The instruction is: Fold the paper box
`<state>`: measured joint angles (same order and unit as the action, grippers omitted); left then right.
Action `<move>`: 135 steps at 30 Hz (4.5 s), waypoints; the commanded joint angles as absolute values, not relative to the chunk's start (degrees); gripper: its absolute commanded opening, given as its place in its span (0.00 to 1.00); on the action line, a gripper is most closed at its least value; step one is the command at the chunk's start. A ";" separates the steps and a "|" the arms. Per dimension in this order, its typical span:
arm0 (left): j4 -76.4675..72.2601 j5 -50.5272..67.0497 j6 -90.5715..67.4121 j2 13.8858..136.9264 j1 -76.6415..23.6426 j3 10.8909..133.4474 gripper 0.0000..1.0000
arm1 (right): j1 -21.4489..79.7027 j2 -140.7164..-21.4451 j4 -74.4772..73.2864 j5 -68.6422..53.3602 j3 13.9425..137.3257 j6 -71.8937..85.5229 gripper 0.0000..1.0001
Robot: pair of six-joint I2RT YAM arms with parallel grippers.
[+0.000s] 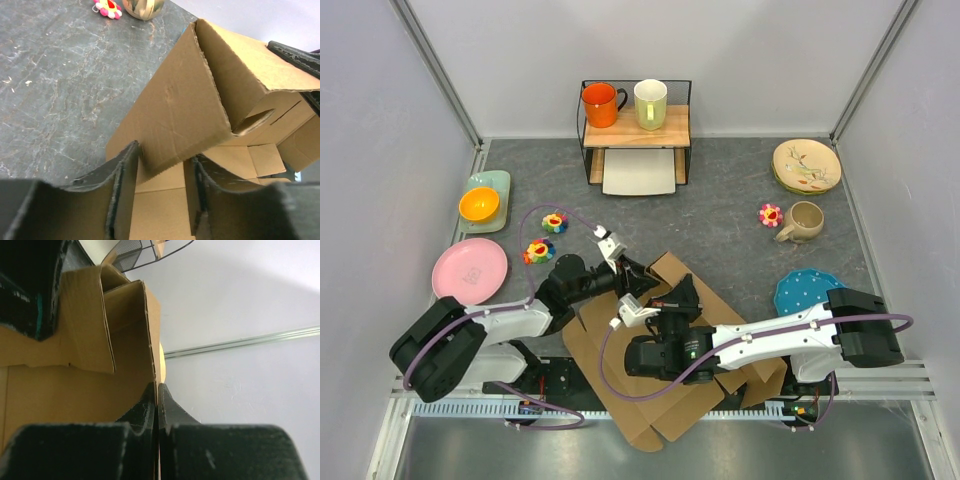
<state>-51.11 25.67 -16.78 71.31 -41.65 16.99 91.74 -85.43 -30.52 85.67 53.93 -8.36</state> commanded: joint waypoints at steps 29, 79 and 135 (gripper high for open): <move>-36.74 19.78 -13.01 68.12 -42.89 26.81 0.02 | 95.53 -81.56 -37.53 74.35 70.12 2.20 0.85; -13.27 6.94 -11.95 49.39 -42.89 24.17 0.22 | 74.88 -79.63 -9.23 65.13 56.44 -13.00 0.34; -28.38 1.75 -12.39 64.07 -42.80 24.35 0.59 | 85.43 -89.30 -7.73 71.89 39.99 -18.99 0.19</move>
<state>-23.24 5.65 -14.00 64.10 -43.35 23.92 84.03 -86.00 -2.79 82.13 44.42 -24.86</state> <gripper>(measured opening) 0.602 0.272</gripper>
